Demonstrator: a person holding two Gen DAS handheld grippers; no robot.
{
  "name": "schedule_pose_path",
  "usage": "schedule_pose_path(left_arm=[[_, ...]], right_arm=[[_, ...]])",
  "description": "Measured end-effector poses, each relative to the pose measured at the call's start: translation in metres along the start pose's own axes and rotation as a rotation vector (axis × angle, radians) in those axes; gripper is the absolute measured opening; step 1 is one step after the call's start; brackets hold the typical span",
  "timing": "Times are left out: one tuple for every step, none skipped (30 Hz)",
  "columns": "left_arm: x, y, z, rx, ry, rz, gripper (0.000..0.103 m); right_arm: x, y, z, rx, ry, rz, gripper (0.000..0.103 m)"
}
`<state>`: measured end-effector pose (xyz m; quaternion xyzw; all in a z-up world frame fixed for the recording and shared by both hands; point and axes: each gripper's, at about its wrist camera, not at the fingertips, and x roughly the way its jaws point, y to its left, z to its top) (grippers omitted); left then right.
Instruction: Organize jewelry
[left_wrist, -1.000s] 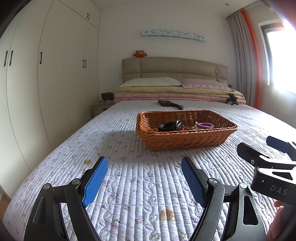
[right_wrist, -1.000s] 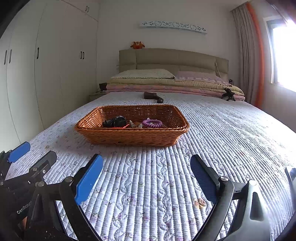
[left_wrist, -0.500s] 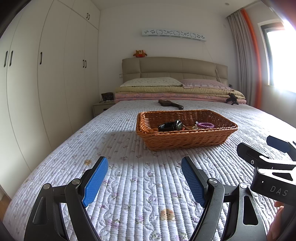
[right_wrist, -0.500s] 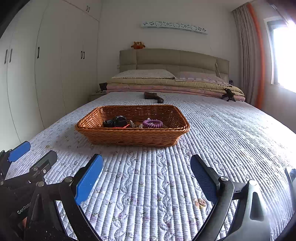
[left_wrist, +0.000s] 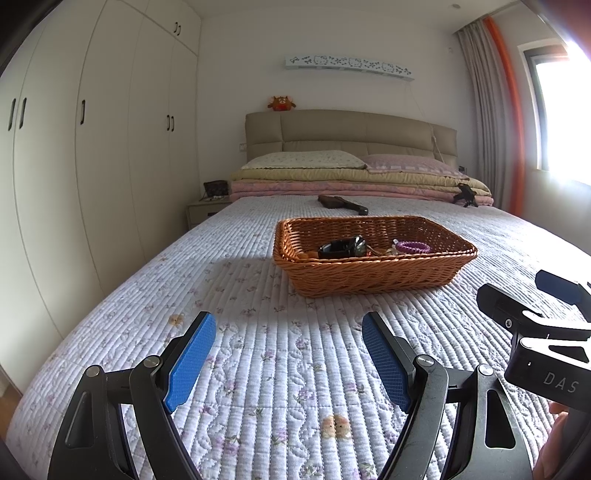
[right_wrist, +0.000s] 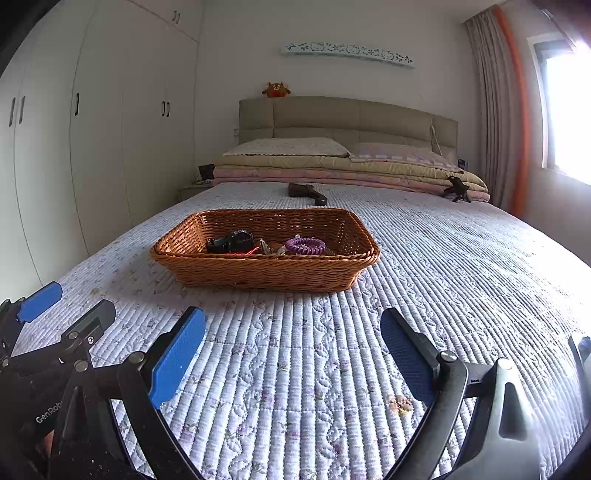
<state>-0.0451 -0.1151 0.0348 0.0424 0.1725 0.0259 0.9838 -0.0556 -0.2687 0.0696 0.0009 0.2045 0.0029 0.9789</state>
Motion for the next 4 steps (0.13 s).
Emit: schedule_pose_path(left_arm=[[-0.0003,0.0008,0.0000,-0.002,-0.002,0.002,0.082],[-0.0008,-0.0001,0.0004,-0.002,-0.003,-0.002,0.082],[-0.0007,0.0004,0.0005,-0.003,-0.002,-0.007,0.082],[-0.0003,0.0007,0.0003,-0.002,0.001,-0.008,0.082]], right_arm=[[-0.0001,-0.0001,0.0000,0.000,-0.001,0.000,0.096],[0.0001,-0.0001,0.0000,0.000,0.000,0.000,0.097],[0.0000,-0.0002,0.0001,0.000,0.000,0.001,0.097],[0.0000,-0.0003,0.0000,0.000,0.000,0.001,0.097]])
